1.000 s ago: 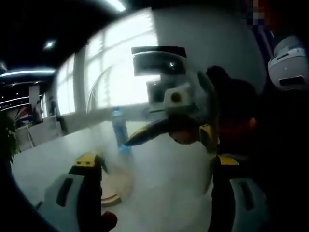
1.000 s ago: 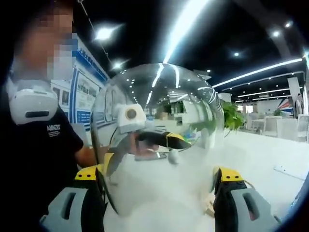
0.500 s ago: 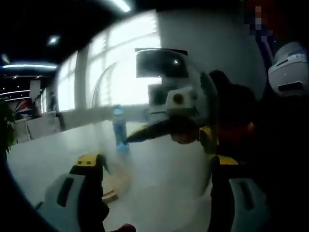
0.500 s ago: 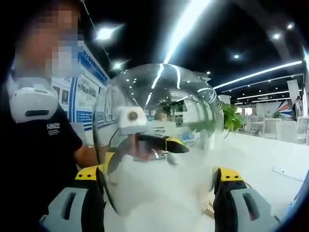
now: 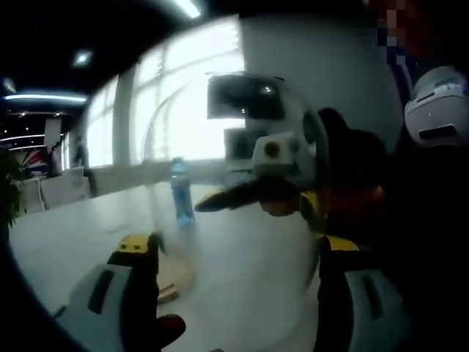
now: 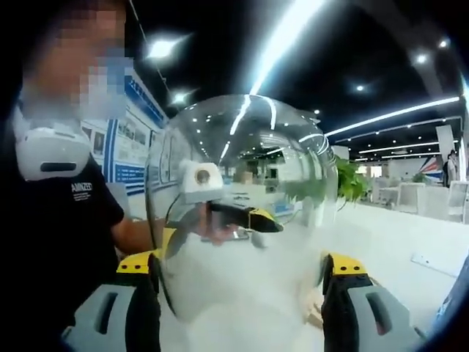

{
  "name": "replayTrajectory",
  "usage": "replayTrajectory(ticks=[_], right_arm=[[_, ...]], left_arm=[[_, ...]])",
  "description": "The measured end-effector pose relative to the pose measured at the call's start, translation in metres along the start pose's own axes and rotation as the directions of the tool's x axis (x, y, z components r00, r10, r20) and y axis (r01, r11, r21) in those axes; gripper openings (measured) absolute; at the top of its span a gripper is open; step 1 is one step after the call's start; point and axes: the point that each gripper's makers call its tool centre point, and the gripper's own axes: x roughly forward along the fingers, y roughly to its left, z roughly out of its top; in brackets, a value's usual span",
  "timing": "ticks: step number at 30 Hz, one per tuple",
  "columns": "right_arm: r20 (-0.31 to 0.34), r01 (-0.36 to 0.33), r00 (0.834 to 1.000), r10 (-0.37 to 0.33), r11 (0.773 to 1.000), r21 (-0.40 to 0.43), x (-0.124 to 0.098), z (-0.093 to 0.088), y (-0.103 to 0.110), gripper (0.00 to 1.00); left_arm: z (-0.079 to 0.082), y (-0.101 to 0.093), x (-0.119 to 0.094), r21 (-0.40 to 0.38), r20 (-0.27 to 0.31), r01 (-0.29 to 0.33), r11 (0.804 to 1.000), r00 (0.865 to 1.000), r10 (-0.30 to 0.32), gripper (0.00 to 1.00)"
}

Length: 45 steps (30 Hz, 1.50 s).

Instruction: Open the cover put in the Mizone put the cover back on

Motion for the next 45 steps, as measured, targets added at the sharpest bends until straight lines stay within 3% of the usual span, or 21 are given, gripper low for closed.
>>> replayTrajectory(ticks=[11, 14, 22, 28, 35, 39, 41, 43, 45], right_arm=[[-0.016, 0.034, 0.999, -0.034, 0.999, 0.022, -0.025, -0.014, -0.010, 0.75], [-0.014, 0.040, 0.999, -0.040, 0.999, 0.026, -0.031, -0.014, -0.011, 0.73], [-0.010, 0.070, 0.997, -0.070, 0.997, 0.012, -0.045, -0.015, -0.020, 0.67], [-0.017, 0.099, 0.995, -0.099, 0.995, -0.002, -0.056, -0.020, -0.028, 0.62], [-0.031, 0.163, 0.986, -0.163, 0.987, -0.006, -0.068, -0.025, -0.040, 0.58], [-0.044, 0.190, 0.981, -0.190, 0.982, -0.012, -0.075, -0.027, -0.045, 0.55], [-0.054, 0.204, 0.977, -0.205, 0.979, -0.017, -0.077, -0.030, -0.048, 0.54], [-0.061, 0.219, 0.974, -0.220, 0.975, -0.024, -0.080, -0.031, -0.050, 0.52], [-0.064, 0.232, 0.970, -0.234, 0.972, -0.028, -0.081, -0.031, -0.052, 0.52]], left_arm=[[-0.005, 0.002, -0.018, -0.005, 0.010, -0.020, 1.000, 1.000, 0.020, 0.69], [-0.009, 0.000, -0.026, -0.014, 0.001, -0.024, 1.000, 1.000, 0.024, 0.63], [-0.010, 0.010, -0.044, 0.016, -0.011, -0.091, 0.996, 0.996, 0.091, 0.60], [-0.017, 0.012, -0.051, 0.029, -0.035, -0.105, 0.994, 0.994, 0.106, 0.49], [-0.023, 0.020, -0.057, -0.020, -0.038, -0.140, 0.990, 0.990, 0.139, 0.48], [-0.031, 0.034, -0.064, -0.044, -0.056, -0.200, 0.979, 0.979, 0.198, 0.44], [-0.039, 0.050, -0.070, -0.047, -0.085, -0.272, 0.961, 0.960, 0.268, 0.35], [-0.045, 0.064, -0.073, -0.102, -0.098, -0.318, 0.942, 0.946, 0.309, 0.31], [-0.046, 0.070, -0.074, -0.133, -0.091, -0.326, 0.936, 0.945, 0.316, 0.32]])
